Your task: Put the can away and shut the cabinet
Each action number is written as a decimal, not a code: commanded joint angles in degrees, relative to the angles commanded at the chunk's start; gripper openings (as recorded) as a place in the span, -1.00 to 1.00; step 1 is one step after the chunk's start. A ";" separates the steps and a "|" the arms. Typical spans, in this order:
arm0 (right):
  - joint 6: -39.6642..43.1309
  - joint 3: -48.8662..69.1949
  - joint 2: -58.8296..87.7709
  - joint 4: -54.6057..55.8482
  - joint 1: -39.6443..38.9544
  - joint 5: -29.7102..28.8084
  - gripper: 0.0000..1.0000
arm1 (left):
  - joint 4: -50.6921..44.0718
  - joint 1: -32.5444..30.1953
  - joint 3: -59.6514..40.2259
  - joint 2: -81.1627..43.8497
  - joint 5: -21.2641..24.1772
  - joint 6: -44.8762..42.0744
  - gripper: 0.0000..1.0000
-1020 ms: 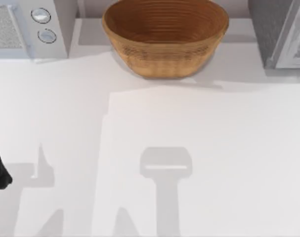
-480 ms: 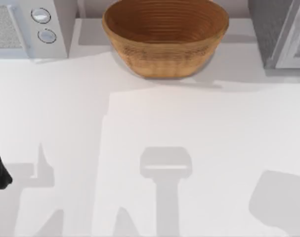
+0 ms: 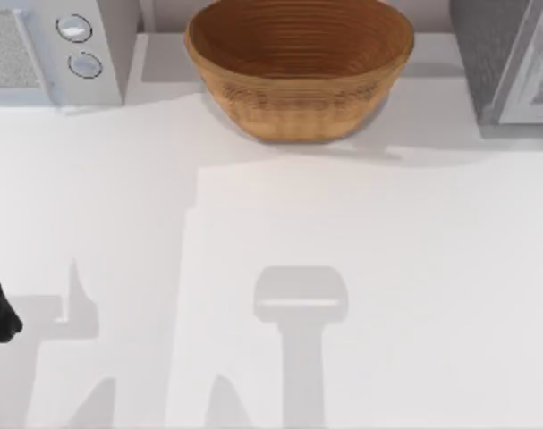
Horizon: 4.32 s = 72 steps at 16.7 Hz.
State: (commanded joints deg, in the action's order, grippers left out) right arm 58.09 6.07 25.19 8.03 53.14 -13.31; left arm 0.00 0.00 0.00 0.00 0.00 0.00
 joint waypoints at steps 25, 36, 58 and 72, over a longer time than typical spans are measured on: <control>-58.22 2.62 -18.52 -10.06 -53.90 12.37 -1.00 | 0.00 0.00 0.00 0.00 0.00 0.00 1.00; -58.66 51.66 18.77 -21.91 -59.14 6.78 -1.00 | 0.00 0.00 0.00 0.00 0.00 0.00 1.00; -59.18 99.39 54.89 -33.41 -62.97 2.31 -1.00 | 0.00 0.00 0.00 0.00 0.00 0.00 1.00; -59.09 138.89 83.69 -43.13 -59.99 4.88 -1.00 | 0.00 0.00 0.00 0.00 0.00 0.00 1.00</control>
State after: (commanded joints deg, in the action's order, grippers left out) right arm -1.00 144.97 108.88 -35.09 -6.85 -8.43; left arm 0.00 0.00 0.00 0.00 0.00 0.00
